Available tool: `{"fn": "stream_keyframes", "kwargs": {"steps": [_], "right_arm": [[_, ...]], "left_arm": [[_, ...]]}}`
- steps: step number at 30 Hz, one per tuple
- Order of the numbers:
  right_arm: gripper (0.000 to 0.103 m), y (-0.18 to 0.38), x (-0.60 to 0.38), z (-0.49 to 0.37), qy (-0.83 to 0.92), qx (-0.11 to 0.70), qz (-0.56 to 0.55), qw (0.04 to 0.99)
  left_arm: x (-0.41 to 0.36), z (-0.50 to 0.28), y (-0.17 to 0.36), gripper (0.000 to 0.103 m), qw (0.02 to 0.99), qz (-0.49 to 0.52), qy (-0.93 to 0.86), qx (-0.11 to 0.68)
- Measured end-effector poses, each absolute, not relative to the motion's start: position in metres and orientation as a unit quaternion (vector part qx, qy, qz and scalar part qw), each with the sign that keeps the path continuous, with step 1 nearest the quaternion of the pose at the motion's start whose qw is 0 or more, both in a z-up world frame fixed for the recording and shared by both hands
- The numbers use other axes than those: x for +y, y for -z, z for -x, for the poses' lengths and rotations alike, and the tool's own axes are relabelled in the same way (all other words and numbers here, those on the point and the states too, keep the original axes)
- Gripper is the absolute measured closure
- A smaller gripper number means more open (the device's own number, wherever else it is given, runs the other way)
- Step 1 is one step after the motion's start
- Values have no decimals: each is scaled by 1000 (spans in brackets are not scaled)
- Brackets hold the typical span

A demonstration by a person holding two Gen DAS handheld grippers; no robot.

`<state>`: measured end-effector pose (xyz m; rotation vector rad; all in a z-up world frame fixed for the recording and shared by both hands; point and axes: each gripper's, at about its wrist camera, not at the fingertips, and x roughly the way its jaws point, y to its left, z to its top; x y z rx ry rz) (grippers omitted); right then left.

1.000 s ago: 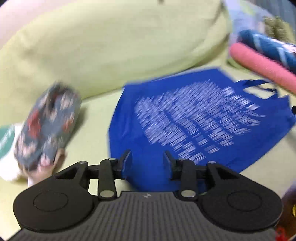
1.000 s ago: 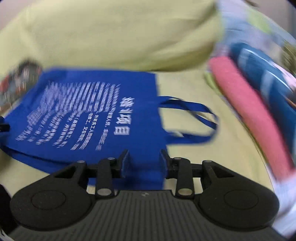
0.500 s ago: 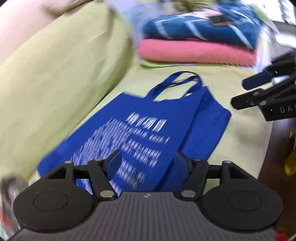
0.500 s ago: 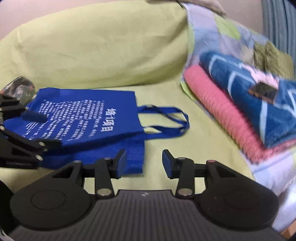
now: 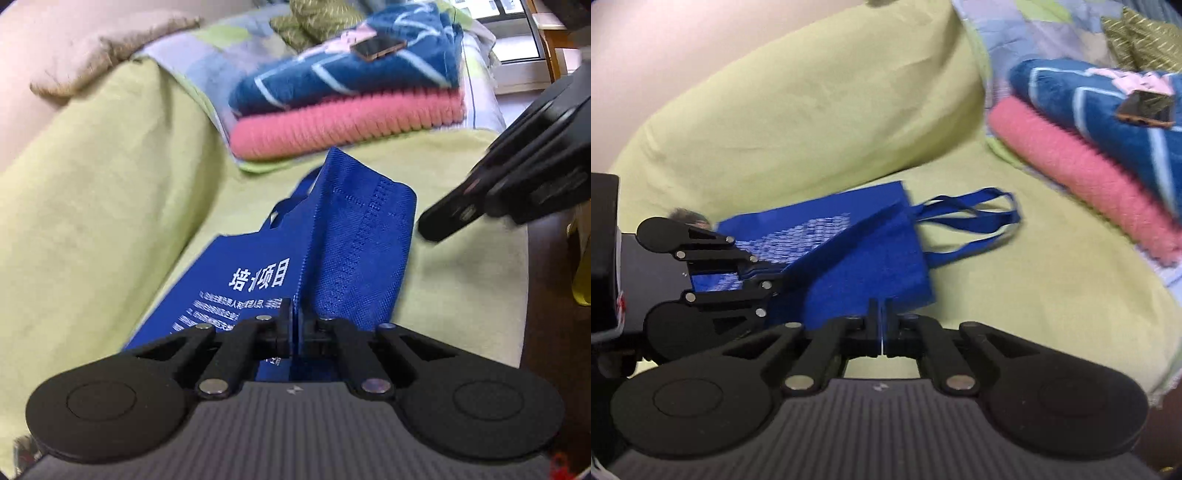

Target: Fold shopping bag

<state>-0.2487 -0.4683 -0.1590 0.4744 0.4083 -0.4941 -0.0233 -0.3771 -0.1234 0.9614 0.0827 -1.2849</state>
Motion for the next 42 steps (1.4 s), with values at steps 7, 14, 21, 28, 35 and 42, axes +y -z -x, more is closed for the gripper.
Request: {"fn": "stream_keyframes", "kwargs": {"steps": [7,14,21,28,35,42], "right_arm": [[102,184,-483,210,244,213,-247,913],[102,199,-502,197,266,231,-273,895],[99,196,-512,222,319,255,-263,874],[98,158,-483,249,274,182,-217,919],[98,176,-470,209,240,228,-186,925],[103,198,-490,191,267,262,-189,908]], "left_arm": [[-367,36,136,101,669,-470,576,-12],[-373,46,166,101,612,-528,589,-18],[-378,54,189,100,579,-569,583,-29],[-383,58,197,100,592,-578,561,-35],[-383,62,205,100,595,-589,545,-55],[-376,61,191,74,602,-581,546,-42]]}}
